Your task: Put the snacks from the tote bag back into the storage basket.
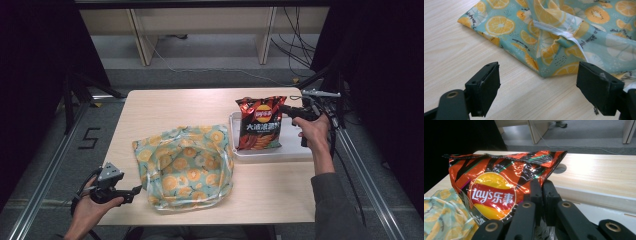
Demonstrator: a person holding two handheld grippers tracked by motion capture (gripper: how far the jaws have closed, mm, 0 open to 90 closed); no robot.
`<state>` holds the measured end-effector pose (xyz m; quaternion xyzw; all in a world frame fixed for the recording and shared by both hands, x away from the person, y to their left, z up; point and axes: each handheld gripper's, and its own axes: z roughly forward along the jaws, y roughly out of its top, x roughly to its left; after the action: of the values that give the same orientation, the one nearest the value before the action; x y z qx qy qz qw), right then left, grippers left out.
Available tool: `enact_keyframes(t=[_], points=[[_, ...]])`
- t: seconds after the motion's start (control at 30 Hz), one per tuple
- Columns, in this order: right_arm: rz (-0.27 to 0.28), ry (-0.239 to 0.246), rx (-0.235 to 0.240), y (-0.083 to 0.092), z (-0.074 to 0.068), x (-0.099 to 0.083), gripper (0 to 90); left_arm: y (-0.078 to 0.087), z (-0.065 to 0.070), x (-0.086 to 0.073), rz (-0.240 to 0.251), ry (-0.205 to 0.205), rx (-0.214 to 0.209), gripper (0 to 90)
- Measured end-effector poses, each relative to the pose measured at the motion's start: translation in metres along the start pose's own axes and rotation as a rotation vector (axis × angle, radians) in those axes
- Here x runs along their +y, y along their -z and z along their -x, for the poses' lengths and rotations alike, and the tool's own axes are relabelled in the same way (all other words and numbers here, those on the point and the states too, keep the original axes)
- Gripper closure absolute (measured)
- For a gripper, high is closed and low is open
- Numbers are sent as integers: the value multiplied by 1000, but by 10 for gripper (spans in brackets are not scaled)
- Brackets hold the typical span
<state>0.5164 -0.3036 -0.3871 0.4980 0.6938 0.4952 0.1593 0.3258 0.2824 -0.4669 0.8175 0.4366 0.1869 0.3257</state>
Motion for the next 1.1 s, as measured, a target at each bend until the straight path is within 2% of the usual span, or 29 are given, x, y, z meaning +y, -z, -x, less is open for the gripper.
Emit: enact_keyframes(t=[0.03, 0.07, 0.13, 0.17, 0.2, 0.23, 0.27, 0.3, 0.33, 0.4, 0.43, 0.47, 0.5, 0.57, 0.6, 0.63, 0.67, 0.8, 0.83, 0.87, 0.9, 0.93, 1.1], points=[[-1, 1, 1, 0, 0, 0, 882, 0, 0, 0, -2, -1, 0, 185], [-8, -35, -6, -1, -3, 1, 883, 0, 0, 0, -1, -2, 0, 185], [-17, -42, -12, -3, -4, 2, 883, -1, 1, 0, 4, 7, -3, 185], [-12, -9, -15, -5, -2, 3, 883, -1, 1, 0, 6, 8, -3, 185], [-24, -25, -28, -6, -4, 3, 883, -1, 1, 0, 5, 7, -3, 185], [-31, -31, -22, -6, -6, 4, 881, -1, 1, 0, 4, 11, -6, 185], [-26, 2, -26, -8, -3, 5, 878, -1, 1, 0, 3, 9, -4, 185], [-39, -33, -32, -8, -6, 6, 874, -1, 0, 0, 0, -2, -2, 185], [-28, 8, -39, -9, -3, 6, 870, -1, 0, 0, -1, -2, 3, 185], [-38, 5, -52, -12, -2, 7, 862, -1, 1, 0, -5, 9, -1, 185], [-47, -32, -65, -13, -5, 6, 859, -1, 0, 0, -9, -5, 5, 184], [-40, 3, -68, -16, -1, 6, 855, -1, 1, 0, -4, 10, 0, 185], [-54, -34, -72, -16, -4, 5, 855, -1, 0, 0, -4, 9, -8, 185], [-42, -11, -83, -20, -2, 4, 855, -1, 0, 0, -1, 4, -4, 184], [-55, -31, -79, -20, -3, 4, 855, -1, 0, 0, 3, 3, -4, 185], [-61, -26, -84, -21, -2, 4, 854, 0, 0, 0, 1, 2, -4, 185], [-54, -2, -83, -23, 0, 4, 854, -1, 0, 0, 5, 4, -3, 185], [-61, -17, -97, -26, -3, 4, 850, -1, 0, 0, -1, 0, -5, 184], [-58, 10, -99, -26, -1, 5, 846, -1, 1, 0, -1, 6, -3, 185], [-56, 7, -88, -28, -1, 4, 838, -1, 1, 0, 1, 12, -10, 185], [-53, 11, -105, -28, 0, 4, 831, -1, 1, 0, 0, 8, -5, 184], [-59, 8, -102, -29, 0, 4, 822, 0, 0, 0, -2, -6, 3, 185], [-63, 3, -109, -32, 1, 1, 806, -1, 0, 0, 1, 13, -2, 184]])
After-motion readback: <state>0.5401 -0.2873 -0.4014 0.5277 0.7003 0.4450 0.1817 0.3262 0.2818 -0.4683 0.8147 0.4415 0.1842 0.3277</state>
